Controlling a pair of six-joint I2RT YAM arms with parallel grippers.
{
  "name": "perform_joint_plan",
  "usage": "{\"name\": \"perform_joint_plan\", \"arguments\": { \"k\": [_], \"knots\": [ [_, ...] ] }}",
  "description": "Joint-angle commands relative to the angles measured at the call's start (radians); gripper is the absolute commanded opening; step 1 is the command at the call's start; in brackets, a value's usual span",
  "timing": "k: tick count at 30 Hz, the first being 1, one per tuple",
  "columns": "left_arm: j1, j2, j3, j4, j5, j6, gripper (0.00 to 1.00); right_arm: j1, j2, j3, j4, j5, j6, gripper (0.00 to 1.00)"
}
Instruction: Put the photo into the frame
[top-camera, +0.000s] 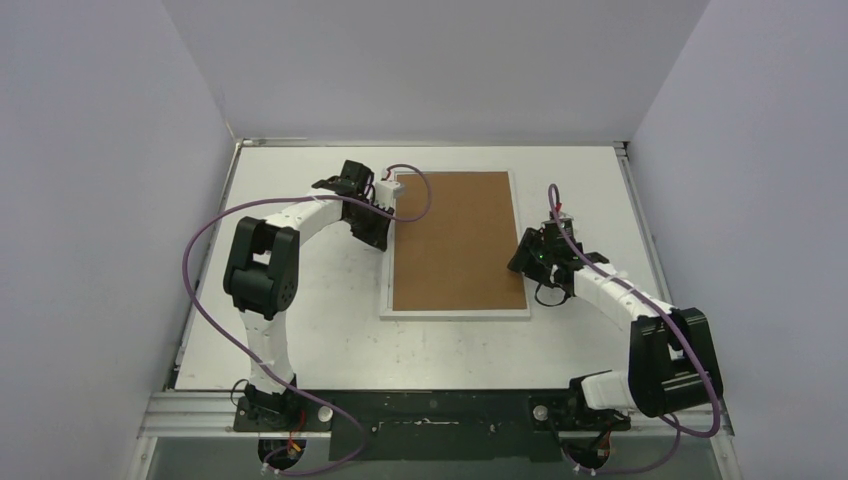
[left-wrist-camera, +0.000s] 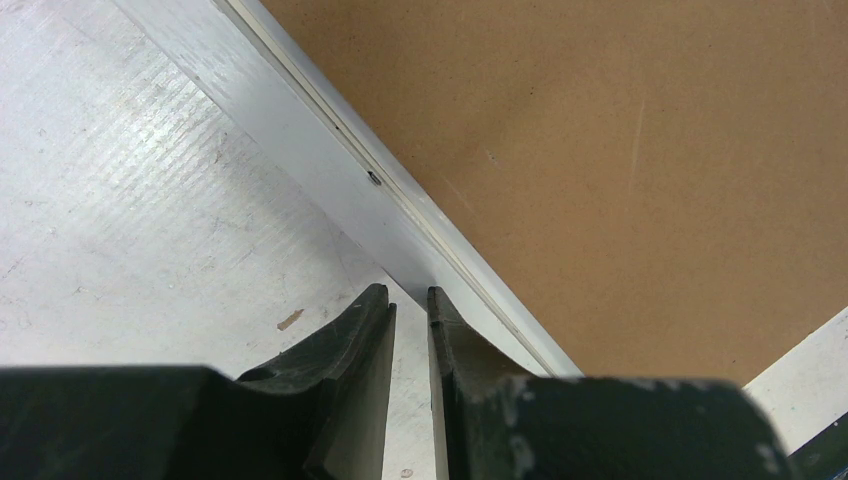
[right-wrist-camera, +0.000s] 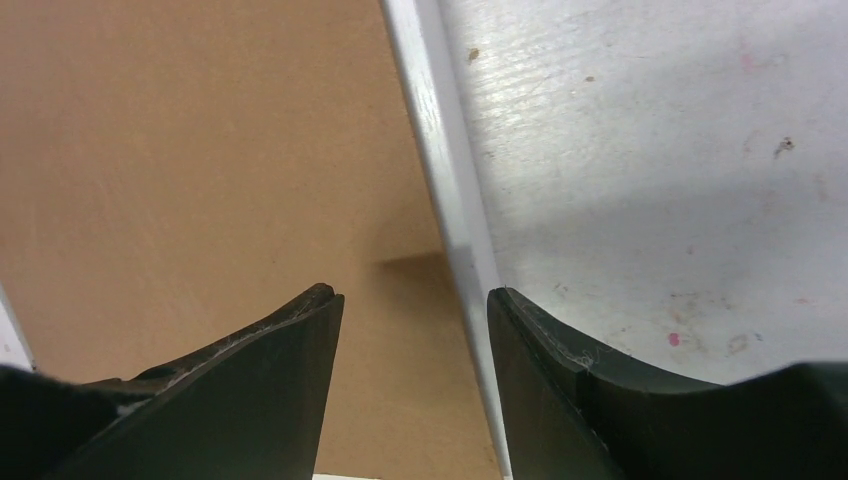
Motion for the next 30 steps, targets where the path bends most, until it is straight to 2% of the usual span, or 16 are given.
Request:
{"name": "perform_joint_plan", "arguments": {
  "k": [1,14,21,30],
  "knots": [
    [0.000,0.030,-0.008,-0.003,-0.037,0.017,0.17,0.001,-0.013,-0.018,0.072,-0.054,0.027,0.55],
    [-0.001,0.030,-0.008,0.002,-0.039,0.016,0.17,0.012,-0.026,-0.044,0.089,-0.087,0.048,0.50],
    [-0.001,0.030,-0.007,0.000,-0.042,0.017,0.17,0.040,-0.071,-0.014,0.051,-0.031,0.037,0.49],
    [-0.002,0.031,-0.005,0.001,-0.040,0.017,0.17,0.062,-0.051,-0.014,0.060,-0.038,0.047,0.46]
  ]
}}
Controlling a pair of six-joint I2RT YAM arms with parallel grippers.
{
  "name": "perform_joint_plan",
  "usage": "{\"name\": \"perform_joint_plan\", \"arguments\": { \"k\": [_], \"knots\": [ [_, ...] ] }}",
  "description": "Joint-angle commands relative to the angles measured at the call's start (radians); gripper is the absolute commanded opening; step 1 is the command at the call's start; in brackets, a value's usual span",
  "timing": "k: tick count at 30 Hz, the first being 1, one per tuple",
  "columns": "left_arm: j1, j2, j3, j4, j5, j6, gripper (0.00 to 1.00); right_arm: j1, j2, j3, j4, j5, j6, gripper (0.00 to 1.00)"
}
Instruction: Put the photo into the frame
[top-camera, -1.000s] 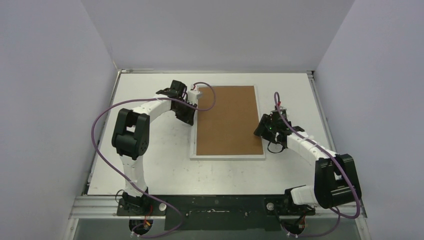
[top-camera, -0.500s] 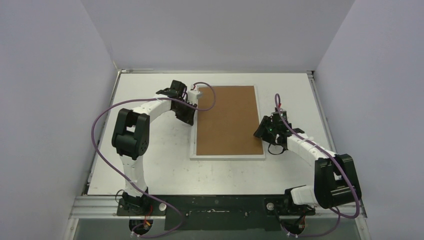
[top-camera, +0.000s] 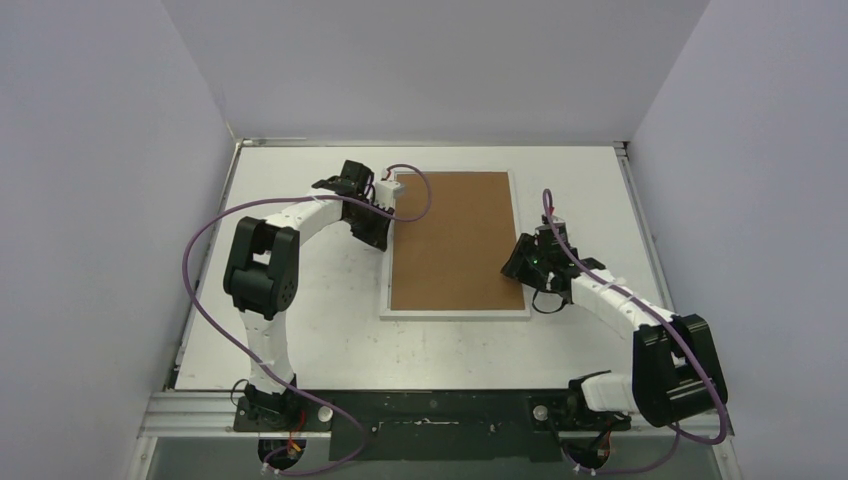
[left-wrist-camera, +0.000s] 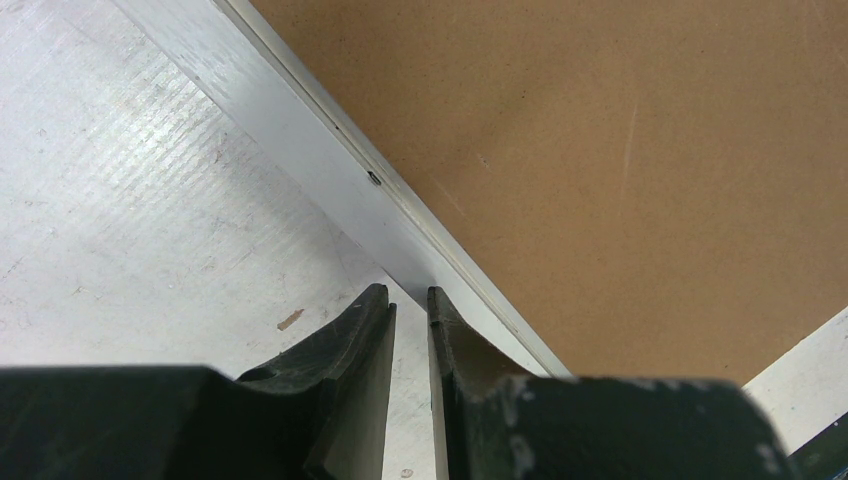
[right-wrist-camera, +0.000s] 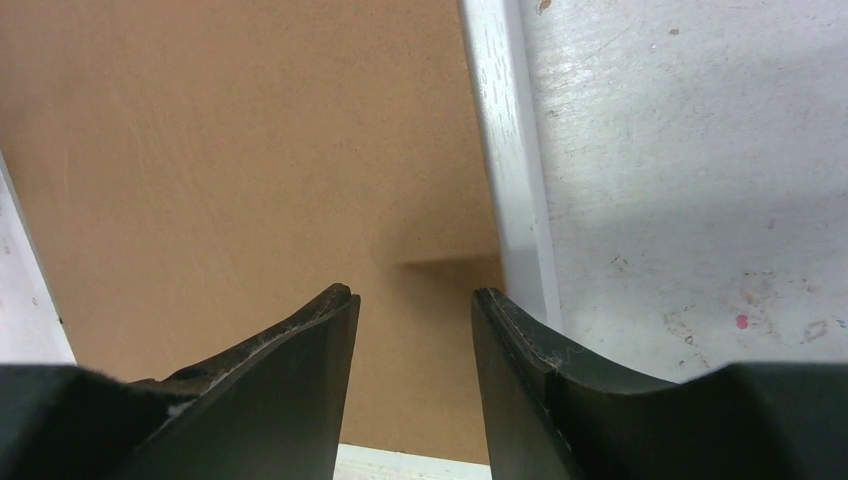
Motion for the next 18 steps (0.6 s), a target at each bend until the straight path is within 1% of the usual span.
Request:
{"name": "perform_joint_plan", "arguments": {
  "k": [1,8,9,11,14,17,18],
  "knots": [
    [-0.001,0.031,-0.006,0.001,-0.039,0.017,0.17,0.008,-0.010,0.021,0.031,0.010,0.015,0.46],
    [-0.001,0.035,-0.006,0.003,-0.037,0.017,0.17,0.030,0.013,0.061,0.056,0.054,-0.021,0.45],
    [-0.001,0.034,-0.005,0.002,-0.037,0.017,0.17,0.057,0.002,0.073,0.046,0.092,-0.029,0.45],
    [-0.002,0.030,-0.007,0.000,-0.035,0.016,0.17,0.151,-0.037,0.089,0.011,0.207,-0.044,0.45],
    [0.000,0.027,-0.008,0.001,-0.036,0.019,0.17,0.272,-0.085,0.068,-0.031,0.319,-0.023,0.44],
    [-0.001,0.031,-0.005,-0.004,-0.038,0.021,0.17,0.375,-0.122,0.011,-0.034,0.359,0.040,0.43],
    [0.000,0.030,-0.004,-0.006,-0.039,0.022,0.17,0.404,-0.125,-0.005,-0.033,0.363,0.059,0.41]
  ]
}}
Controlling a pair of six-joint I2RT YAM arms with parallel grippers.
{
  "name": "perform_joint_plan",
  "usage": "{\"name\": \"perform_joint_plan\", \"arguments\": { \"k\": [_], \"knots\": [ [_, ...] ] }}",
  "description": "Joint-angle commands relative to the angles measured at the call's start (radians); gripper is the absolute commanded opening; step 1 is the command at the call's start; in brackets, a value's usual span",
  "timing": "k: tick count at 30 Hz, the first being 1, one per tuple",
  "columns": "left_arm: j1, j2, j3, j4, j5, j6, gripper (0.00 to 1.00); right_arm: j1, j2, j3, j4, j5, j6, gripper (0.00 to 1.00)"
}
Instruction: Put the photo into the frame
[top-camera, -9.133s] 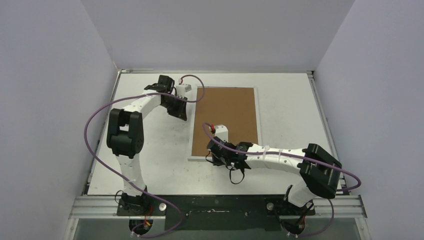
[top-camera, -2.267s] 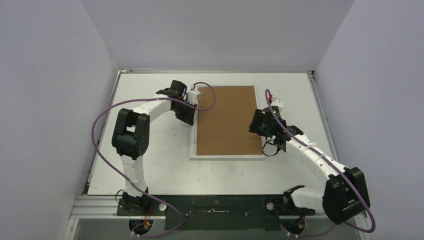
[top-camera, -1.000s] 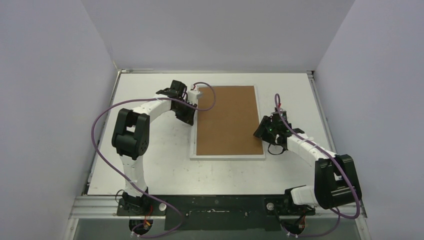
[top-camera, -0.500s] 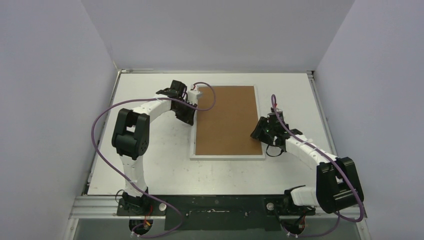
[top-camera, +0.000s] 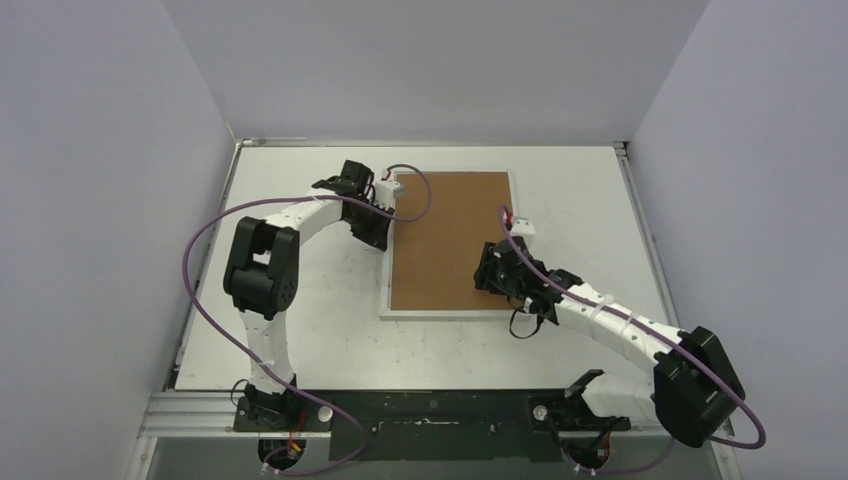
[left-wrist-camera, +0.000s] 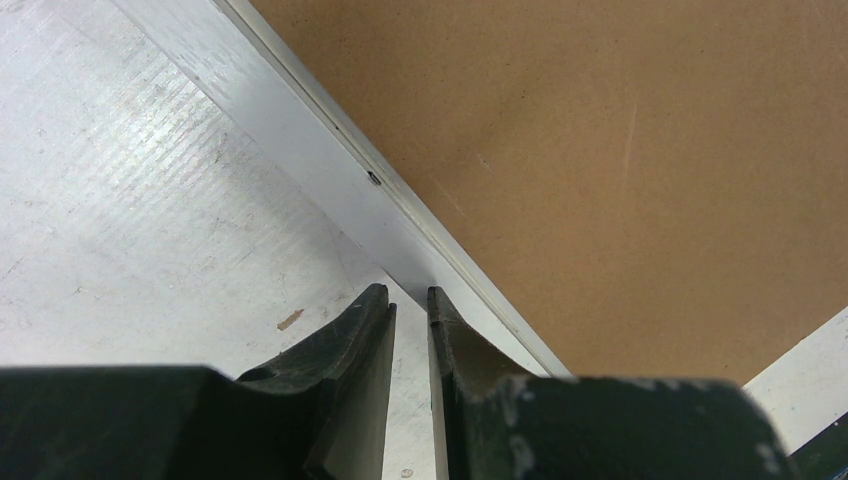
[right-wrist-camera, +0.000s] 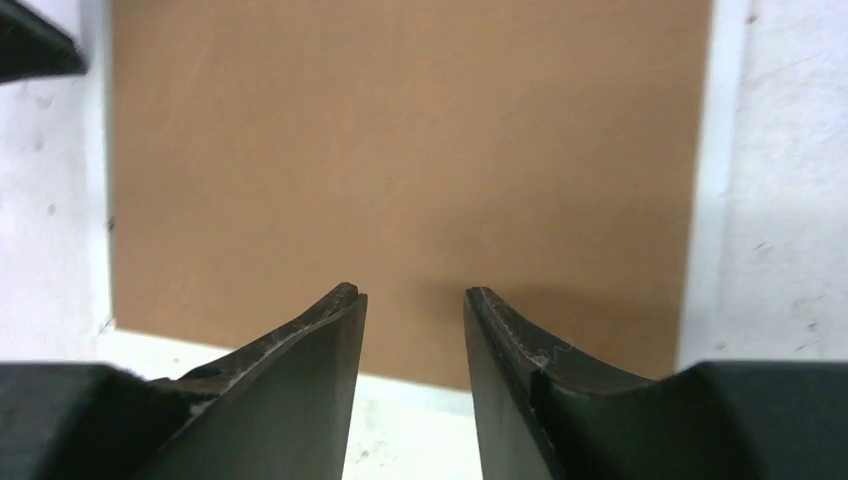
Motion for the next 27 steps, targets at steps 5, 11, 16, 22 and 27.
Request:
{"name": "perform_joint_plan", "arguments": {
  "k": [5,11,16,22,27],
  "knots": [
    [0.000,0.030,-0.002,-0.010,-0.044,0.026,0.17,0.212,-0.027,-0.077,0.026,0.133,0.122,0.27],
    [0.001,0.030,0.001,-0.012,-0.044,0.025,0.17,0.303,0.028,-0.076,0.059,0.142,0.161,0.15],
    [0.001,0.031,0.003,-0.016,-0.046,0.026,0.17,0.318,0.058,-0.077,0.072,0.135,0.171,0.12],
    [0.001,0.030,0.002,-0.017,-0.046,0.026,0.17,0.319,0.086,-0.071,0.076,0.141,0.166,0.11],
    [0.001,0.032,0.000,-0.016,-0.048,0.029,0.17,0.319,0.110,-0.062,0.081,0.143,0.164,0.11]
  ]
}}
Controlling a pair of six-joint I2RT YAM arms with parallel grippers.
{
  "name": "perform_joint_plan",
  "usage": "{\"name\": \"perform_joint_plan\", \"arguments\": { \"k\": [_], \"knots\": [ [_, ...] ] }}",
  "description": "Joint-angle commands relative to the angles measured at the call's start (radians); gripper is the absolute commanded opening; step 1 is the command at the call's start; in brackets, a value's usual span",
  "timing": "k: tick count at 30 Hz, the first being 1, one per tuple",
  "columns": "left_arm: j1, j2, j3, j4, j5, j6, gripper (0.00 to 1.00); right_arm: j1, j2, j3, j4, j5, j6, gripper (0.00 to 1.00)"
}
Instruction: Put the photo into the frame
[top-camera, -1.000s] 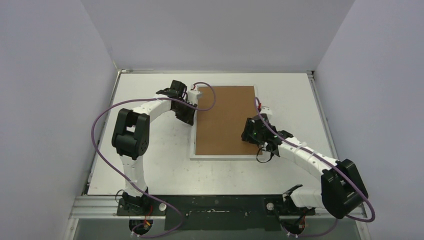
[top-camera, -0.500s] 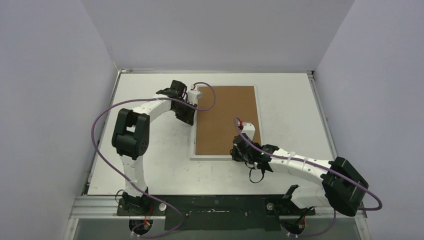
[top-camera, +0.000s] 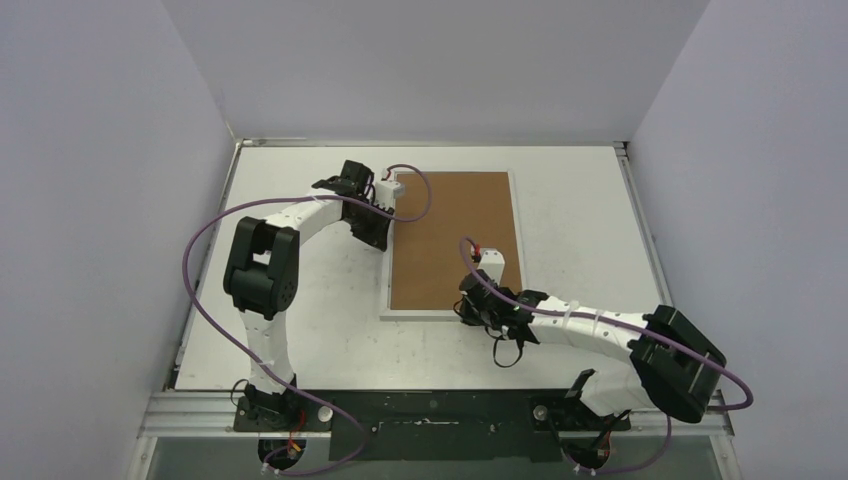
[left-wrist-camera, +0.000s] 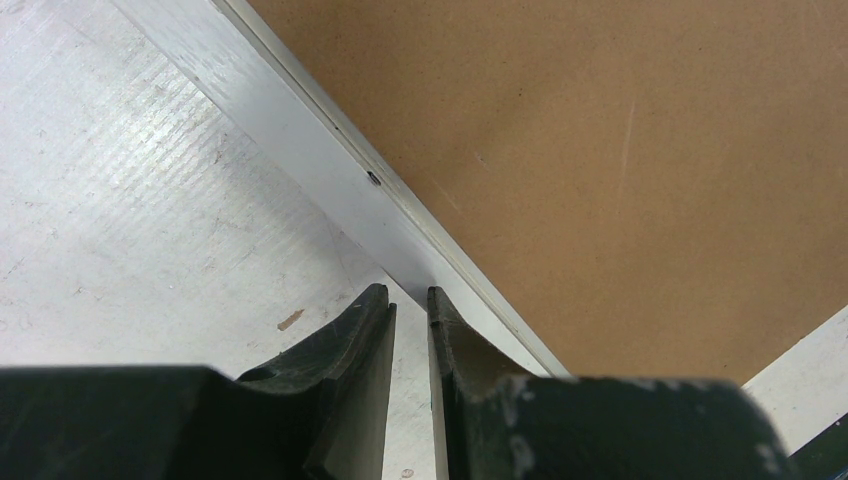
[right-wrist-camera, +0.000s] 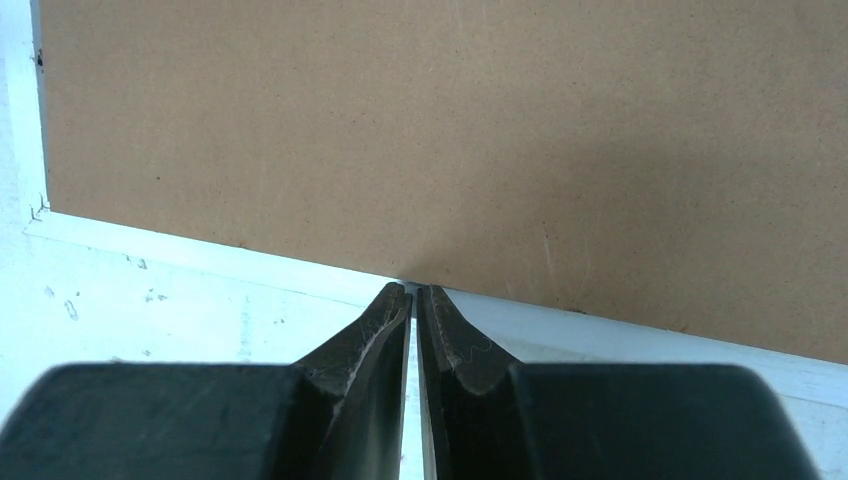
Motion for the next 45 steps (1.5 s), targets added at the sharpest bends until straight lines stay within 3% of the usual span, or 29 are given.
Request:
{"name": "perform_joint_plan", "arguments": {
  "k": [1,33,45],
  "knots": [
    [0.001,0.031,0.000,-0.017,-0.048,0.027,0.17,0.006,0.028,0.019,0.042,0.033,0.008,0.11],
    [0.001,0.031,-0.011,-0.019,-0.068,0.062,0.16,-0.011,0.164,0.099,0.151,0.098,-0.049,0.09],
    [0.001,0.034,-0.012,-0.021,-0.070,0.067,0.16,-0.032,0.135,0.158,0.097,0.141,-0.121,0.10]
  ]
}}
